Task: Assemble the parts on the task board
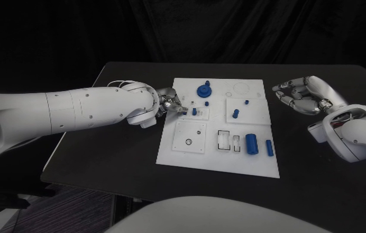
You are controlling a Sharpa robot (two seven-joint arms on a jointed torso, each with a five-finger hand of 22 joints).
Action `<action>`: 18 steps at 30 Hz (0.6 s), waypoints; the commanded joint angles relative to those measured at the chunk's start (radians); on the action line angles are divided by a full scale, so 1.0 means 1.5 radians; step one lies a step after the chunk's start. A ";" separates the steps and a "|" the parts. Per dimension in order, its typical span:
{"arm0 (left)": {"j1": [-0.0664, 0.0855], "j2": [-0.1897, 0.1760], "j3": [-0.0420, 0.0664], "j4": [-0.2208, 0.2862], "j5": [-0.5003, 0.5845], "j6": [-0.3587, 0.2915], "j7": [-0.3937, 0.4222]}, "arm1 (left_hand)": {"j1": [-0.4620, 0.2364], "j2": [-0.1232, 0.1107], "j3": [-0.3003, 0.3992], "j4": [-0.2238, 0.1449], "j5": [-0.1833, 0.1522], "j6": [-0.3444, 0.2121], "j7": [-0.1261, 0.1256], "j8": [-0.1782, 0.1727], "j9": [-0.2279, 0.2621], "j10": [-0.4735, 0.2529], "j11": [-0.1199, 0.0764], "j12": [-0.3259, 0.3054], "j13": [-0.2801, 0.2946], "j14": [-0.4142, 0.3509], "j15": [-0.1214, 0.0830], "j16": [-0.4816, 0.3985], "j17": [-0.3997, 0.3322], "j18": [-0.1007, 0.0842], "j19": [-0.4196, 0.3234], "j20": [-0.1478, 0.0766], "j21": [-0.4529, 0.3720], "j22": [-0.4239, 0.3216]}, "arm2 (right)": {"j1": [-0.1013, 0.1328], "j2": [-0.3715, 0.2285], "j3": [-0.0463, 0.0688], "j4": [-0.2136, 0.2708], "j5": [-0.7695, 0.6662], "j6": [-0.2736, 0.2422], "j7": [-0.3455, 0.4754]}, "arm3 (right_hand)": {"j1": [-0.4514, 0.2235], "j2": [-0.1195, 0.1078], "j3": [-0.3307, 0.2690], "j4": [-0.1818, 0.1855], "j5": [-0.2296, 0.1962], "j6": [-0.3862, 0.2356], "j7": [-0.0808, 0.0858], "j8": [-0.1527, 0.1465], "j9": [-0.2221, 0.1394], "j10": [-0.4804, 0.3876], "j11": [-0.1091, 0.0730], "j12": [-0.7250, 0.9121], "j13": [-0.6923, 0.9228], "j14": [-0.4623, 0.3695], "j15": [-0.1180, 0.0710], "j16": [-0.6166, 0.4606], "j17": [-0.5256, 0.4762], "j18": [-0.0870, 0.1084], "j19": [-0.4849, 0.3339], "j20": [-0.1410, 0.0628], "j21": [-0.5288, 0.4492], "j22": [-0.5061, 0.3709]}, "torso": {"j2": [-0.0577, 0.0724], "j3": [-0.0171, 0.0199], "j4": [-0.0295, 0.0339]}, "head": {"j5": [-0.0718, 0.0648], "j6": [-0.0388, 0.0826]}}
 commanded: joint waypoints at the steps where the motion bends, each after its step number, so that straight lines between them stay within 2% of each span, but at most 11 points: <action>1: -0.009 0.000 -0.004 -0.001 -0.002 0.019 0.001 | 0.004 -0.002 -0.001 -0.002 0.004 0.004 0.001 0.000 0.001 0.070 -0.006 0.002 0.175 0.068 -0.004 0.002 0.176 0.007 0.000 -0.002 -0.005 0.119 | -0.002 0.000 0.001 0.000 0.001 0.005 -0.012 | -0.005 0.003 0.004 0.000 0.002 0.002 0.000 0.001 -0.001 0.048 0.004 -0.002 0.156 0.052 0.001 -0.002 0.129 0.004 -0.004 -0.002 -0.004 0.077 | 0.001 0.0000 0.0003 | -0.001 0.000; 4: -0.011 0.000 -0.004 -0.001 -0.002 0.019 0.003 | 0.004 -0.002 -0.001 -0.002 0.005 0.004 0.001 0.000 0.001 0.070 -0.006 0.002 0.175 0.068 -0.004 0.002 0.176 0.007 0.000 -0.002 -0.005 0.119 | -0.002 0.000 0.001 0.000 0.001 0.005 -0.013 | -0.005 0.003 0.004 0.000 0.002 0.002 0.000 0.001 -0.001 0.048 0.004 -0.002 0.156 0.052 0.001 -0.002 0.129 0.004 -0.004 -0.002 -0.004 0.077 | 0.001 -0.0002 0.0001 | -0.001 0.000; 6: -0.012 0.000 -0.004 -0.001 -0.002 0.019 0.004 | 0.005 -0.001 0.000 -0.003 0.014 0.004 0.001 -0.001 0.000 0.070 -0.006 0.002 0.175 0.068 -0.004 0.002 0.176 0.007 -0.001 -0.002 -0.005 0.119 | -0.002 0.000 0.001 0.000 0.001 0.005 -0.013 | -0.005 0.003 0.004 0.000 0.002 0.002 0.000 0.001 -0.001 0.048 0.004 -0.002 0.156 0.052 0.001 -0.002 0.129 0.004 -0.004 -0.002 -0.004 0.077 | 0.000 0.0000 0.0000 | -0.001 0.000; 13: -0.014 0.000 -0.004 -0.001 -0.002 0.027 0.001 | 0.006 -0.002 -0.001 -0.003 0.013 0.003 0.001 -0.001 0.000 0.070 -0.006 0.002 0.175 0.068 -0.004 0.002 0.176 0.008 -0.002 -0.002 -0.007 0.118 | -0.002 0.000 0.001 0.000 0.001 0.006 -0.014 | -0.005 0.003 0.005 -0.001 0.002 0.003 0.000 0.002 -0.001 0.048 0.004 -0.002 0.155 0.051 0.001 -0.003 0.128 0.004 -0.004 -0.002 -0.004 0.077 | 0.001 -0.0001 -0.0001 | 0.001 0.000; 14: -0.014 0.000 -0.004 -0.001 -0.002 0.029 -0.001 | 0.006 -0.003 -0.007 -0.002 -0.024 0.002 0.001 -0.003 0.000 0.070 -0.004 0.002 0.175 0.068 -0.005 0.002 0.176 0.007 -0.002 -0.001 -0.007 0.118 | -0.003 0.001 0.001 0.000 0.001 0.007 -0.014 | -0.005 0.003 0.005 -0.001 0.002 0.003 0.000 0.002 -0.001 0.048 0.004 -0.002 0.155 0.051 0.001 -0.003 0.128 0.004 -0.004 -0.002 -0.004 0.077 | 0.000 -0.0001 -0.0002 | 0.001 0.000; 15: -0.015 0.000 -0.004 -0.001 -0.002 0.031 -0.002 | 0.005 -0.003 -0.010 -0.001 -0.034 0.002 0.002 -0.005 0.000 0.070 -0.005 0.002 0.175 0.068 -0.004 0.002 0.176 0.007 -0.002 -0.002 -0.008 0.118 | -0.003 0.001 0.001 0.000 0.001 0.007 -0.015 | -0.005 0.003 0.005 -0.001 0.002 0.003 0.000 0.002 -0.001 0.048 0.004 -0.002 0.155 0.051 0.001 -0.003 0.128 0.004 -0.004 -0.002 -0.004 0.077 | 0.000 -0.0002 -0.0002 | 0.001 0.000; 17: -0.015 0.001 -0.004 -0.001 -0.002 0.033 -0.005 | -0.008 -0.005 -0.030 0.013 -0.077 0.001 0.004 -0.008 -0.003 0.070 -0.003 0.002 0.175 0.068 -0.002 0.002 0.176 0.007 -0.003 -0.001 -0.009 0.118 | -0.003 0.000 0.001 0.000 0.001 0.007 -0.015 | -0.005 0.003 0.005 -0.001 0.002 0.003 0.000 0.002 -0.001 0.048 0.004 -0.002 0.155 0.051 0.001 -0.003 0.128 0.004 -0.004 -0.002 -0.004 0.077 | 0.000 -0.0001 -0.0004 | 0.000 0.000; 18: -0.015 0.001 -0.004 -0.001 -0.002 0.034 -0.007 | -0.008 -0.005 -0.030 0.013 -0.077 0.001 0.004 -0.008 -0.003 0.070 -0.003 0.002 0.175 0.068 -0.002 0.002 0.176 0.007 -0.003 -0.001 -0.009 0.118 | -0.003 0.000 0.001 0.000 0.001 0.007 -0.015 | -0.005 0.003 0.005 -0.001 0.002 0.003 0.000 0.002 -0.001 0.048 0.004 -0.002 0.155 0.051 0.001 -0.003 0.128 0.004 -0.004 -0.002 -0.004 0.077 | 0.000 0.0002 -0.0002 | 0.000 0.000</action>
